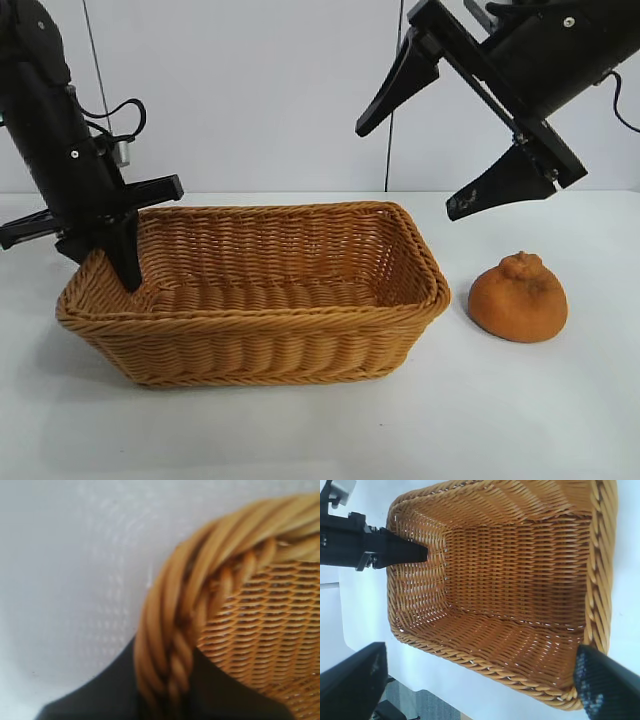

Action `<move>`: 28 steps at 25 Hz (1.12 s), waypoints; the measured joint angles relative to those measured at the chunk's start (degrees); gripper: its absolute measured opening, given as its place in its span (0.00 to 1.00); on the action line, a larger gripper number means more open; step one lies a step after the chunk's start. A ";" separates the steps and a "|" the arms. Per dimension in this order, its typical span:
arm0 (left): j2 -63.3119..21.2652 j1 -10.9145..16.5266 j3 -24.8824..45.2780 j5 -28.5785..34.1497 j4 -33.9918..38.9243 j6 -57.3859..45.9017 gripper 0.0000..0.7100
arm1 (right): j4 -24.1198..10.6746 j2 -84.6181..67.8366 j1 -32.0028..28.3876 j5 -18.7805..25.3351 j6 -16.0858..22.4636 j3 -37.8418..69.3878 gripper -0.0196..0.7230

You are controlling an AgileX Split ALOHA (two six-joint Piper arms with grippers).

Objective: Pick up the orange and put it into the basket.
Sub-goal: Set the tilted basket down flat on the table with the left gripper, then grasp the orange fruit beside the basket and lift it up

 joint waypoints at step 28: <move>-13.72 3.30 -8.00 10.20 14.00 0.24 0.91 | -0.24 0.00 0.00 0.00 0.52 0.00 0.96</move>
